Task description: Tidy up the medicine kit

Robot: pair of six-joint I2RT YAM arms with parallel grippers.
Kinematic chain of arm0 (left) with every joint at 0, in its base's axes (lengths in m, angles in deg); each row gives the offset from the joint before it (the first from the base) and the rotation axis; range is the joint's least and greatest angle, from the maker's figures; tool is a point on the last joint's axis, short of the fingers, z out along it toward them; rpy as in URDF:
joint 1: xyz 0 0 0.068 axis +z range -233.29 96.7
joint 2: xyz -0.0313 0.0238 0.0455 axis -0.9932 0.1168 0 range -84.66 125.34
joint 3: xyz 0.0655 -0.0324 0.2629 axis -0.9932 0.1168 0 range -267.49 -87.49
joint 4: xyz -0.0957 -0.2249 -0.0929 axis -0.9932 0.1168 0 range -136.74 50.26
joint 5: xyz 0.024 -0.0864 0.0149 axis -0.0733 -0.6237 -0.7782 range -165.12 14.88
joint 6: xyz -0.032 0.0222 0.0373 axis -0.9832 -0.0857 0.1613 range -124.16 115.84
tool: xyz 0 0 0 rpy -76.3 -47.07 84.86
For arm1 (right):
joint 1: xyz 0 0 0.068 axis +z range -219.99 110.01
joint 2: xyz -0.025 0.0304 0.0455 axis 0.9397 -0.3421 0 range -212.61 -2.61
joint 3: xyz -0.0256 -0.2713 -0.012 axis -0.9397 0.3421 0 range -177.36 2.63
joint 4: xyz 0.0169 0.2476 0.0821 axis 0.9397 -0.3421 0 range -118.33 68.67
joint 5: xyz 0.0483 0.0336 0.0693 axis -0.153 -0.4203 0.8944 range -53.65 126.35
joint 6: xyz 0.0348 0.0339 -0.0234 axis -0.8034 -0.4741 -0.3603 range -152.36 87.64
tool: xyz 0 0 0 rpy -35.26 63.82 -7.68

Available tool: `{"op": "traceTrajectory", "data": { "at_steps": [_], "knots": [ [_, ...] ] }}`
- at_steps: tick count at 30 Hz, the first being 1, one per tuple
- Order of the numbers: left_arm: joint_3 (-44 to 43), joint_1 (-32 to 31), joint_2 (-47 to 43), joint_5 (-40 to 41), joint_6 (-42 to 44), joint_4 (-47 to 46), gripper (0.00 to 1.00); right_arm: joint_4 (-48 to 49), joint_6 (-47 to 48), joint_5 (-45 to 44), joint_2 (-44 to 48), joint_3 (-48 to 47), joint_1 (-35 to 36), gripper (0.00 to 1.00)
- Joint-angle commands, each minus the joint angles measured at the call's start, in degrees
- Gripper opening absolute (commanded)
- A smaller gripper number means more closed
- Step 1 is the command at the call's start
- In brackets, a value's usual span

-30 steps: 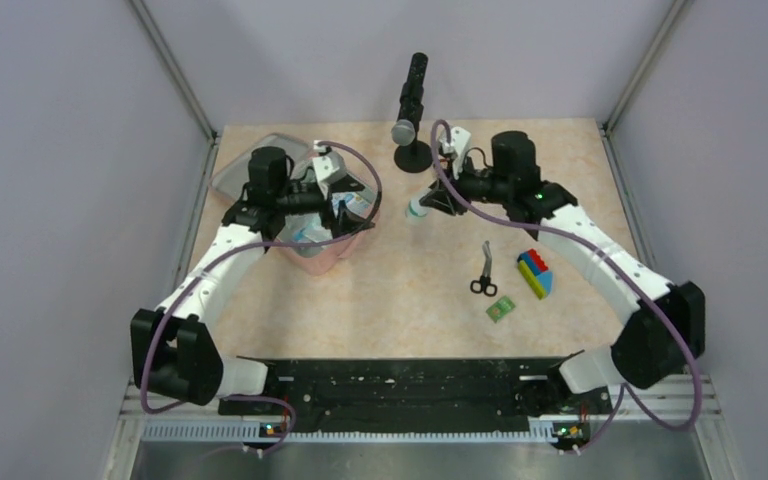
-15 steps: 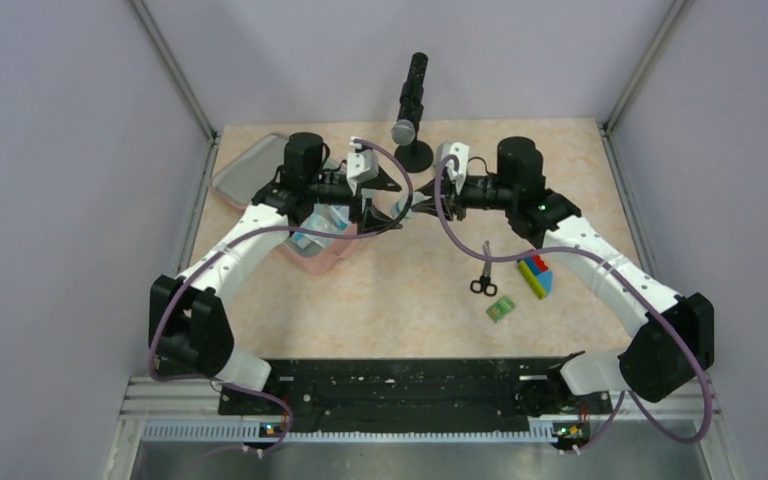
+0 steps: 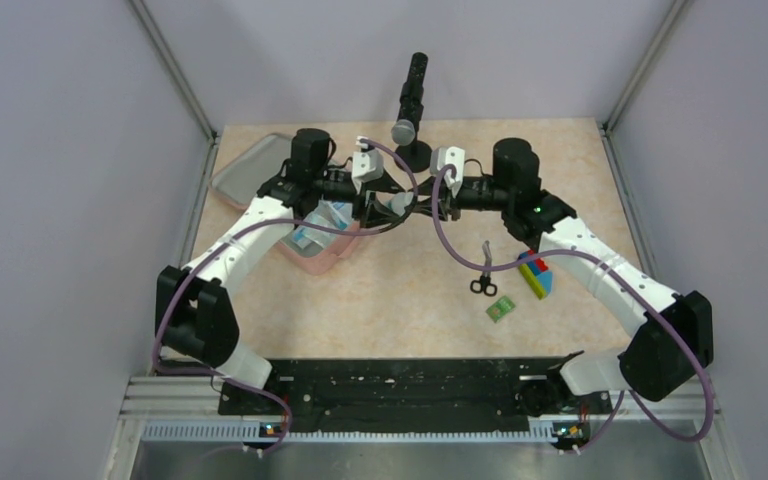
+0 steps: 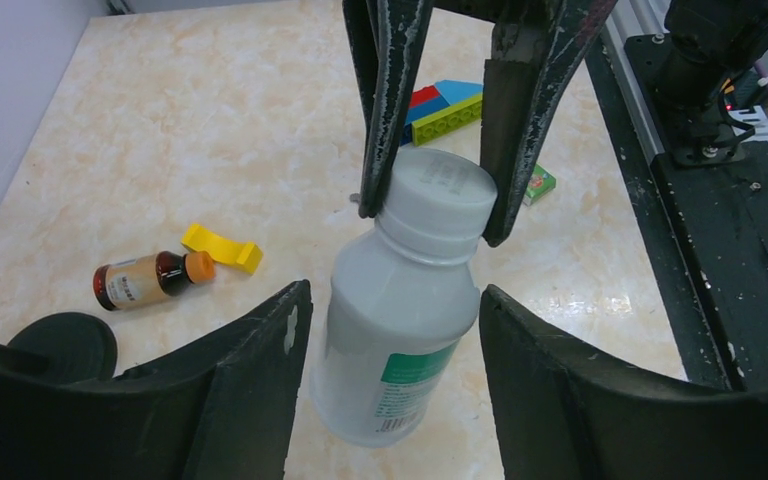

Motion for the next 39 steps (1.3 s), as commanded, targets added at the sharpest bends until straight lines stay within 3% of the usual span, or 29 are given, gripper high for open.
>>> {"op": "traceTrajectory", "data": {
  "at_steps": [1,7,8,10,14,18,22,26,29,31,34,39],
  "knots": [
    [-3.8,-0.2,1.0,-2.1,4.4,2.8,0.65,4.7,0.2,1.4,0.1,0.0,0.7,0.00],
    [-3.9,-0.2,1.1,-1.6,5.8,3.6,0.60,6.0,-1.7,-0.1,0.0,0.9,0.8,0.00],
    [-3.9,-0.2,1.0,-1.4,6.1,4.0,0.60,6.3,-2.3,-0.6,0.1,1.0,0.8,0.03],
    [-4.0,-0.1,0.7,-1.0,6.7,5.0,0.59,5.5,-3.3,-1.9,0.3,0.8,0.8,0.22],
    [-4.4,0.7,-0.1,0.9,9.7,8.8,0.56,2.3,-3.6,-4.7,2.4,1.4,0.7,0.45],
    [-4.9,3.1,-1.1,3.1,14.1,14.7,0.54,-1.8,-5.2,-7.6,6.7,3.4,-0.6,0.54],
    [-6.3,8.5,-2.6,4.6,20.9,23.1,0.52,-7.1,-5.6,-7.7,11.8,6.7,-4.0,0.56],
    [-10.7,14.3,-1.3,8.7,33.3,35.0,0.52,-10.0,-5.1,-10.2,16.0,11.5,-5.1,0.56],
    [-16.4,17.4,2.3,16.1,53.5,53.6,0.51,-10.2,-5.5,-11.7,17.5,14.2,-5.1,0.56],
    [-18.1,18.5,4.4,23.5,65.9,60.4,0.49,-10.2,-5.5,-12.1,17.8,15.4,-5.1,0.56],
    [-18.4,19.3,6.5,33.3,74.8,61.4,0.46,-10.2,-4.8,-12.0,17.6,16.3,-5.1,0.56],
    [-20.3,19.8,11.3,37.4,85.7,64.6,0.47,-9.8,-4.0,-12.3,17.2,17.2,-5.1,0.55]
  ]
}}
